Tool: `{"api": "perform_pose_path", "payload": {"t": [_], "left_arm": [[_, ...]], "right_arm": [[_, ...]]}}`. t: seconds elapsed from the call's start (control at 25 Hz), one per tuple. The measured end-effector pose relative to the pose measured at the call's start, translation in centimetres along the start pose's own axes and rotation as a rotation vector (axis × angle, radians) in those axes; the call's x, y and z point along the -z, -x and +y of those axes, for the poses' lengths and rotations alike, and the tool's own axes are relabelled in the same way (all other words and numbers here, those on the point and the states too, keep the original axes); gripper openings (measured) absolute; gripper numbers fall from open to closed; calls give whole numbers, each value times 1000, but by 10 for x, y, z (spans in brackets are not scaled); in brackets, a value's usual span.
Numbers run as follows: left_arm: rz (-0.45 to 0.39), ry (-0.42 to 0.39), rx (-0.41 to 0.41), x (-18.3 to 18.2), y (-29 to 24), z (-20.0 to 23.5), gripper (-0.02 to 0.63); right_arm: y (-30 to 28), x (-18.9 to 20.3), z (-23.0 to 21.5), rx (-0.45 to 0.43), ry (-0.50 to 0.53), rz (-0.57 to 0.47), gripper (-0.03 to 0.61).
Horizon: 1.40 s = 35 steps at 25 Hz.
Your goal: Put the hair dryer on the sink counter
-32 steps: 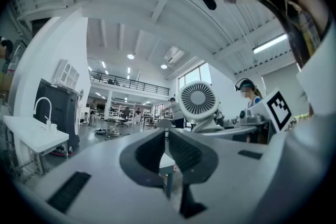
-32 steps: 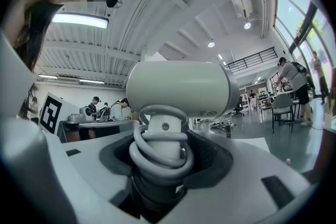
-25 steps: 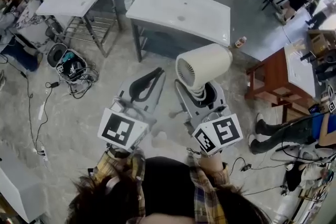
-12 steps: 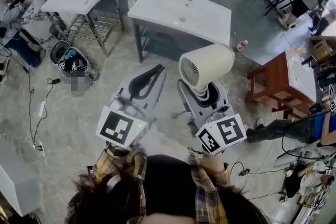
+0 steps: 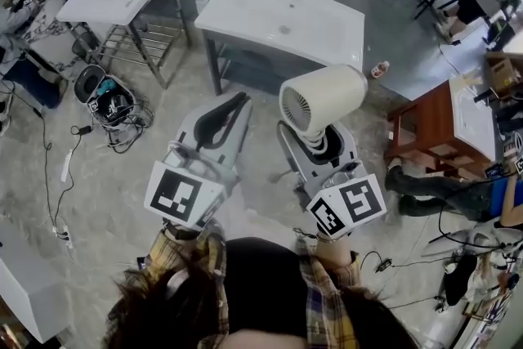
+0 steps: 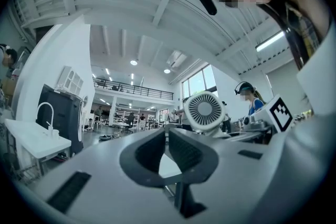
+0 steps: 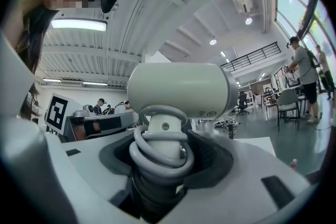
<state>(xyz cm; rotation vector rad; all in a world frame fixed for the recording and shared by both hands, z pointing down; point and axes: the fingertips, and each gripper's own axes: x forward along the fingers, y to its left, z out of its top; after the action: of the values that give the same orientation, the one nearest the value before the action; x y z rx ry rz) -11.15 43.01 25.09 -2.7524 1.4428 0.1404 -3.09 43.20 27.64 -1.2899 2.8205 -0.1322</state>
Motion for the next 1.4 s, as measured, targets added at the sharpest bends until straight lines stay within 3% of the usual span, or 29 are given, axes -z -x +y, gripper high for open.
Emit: {"api": "perform_pose_path", "payload": {"t": [0.8, 1.08, 1.4], "left_arm": [[-1, -18, 124, 3, -166, 191, 33], [13, -1, 168, 9, -188, 225, 32], [36, 22, 205, 24, -205, 229, 32]], "right_arm": [[-217, -5, -98, 109, -9, 19, 255], [-247, -2, -113, 176, -27, 21, 255], [-239, 11, -137, 271, -29, 57, 255]]}}
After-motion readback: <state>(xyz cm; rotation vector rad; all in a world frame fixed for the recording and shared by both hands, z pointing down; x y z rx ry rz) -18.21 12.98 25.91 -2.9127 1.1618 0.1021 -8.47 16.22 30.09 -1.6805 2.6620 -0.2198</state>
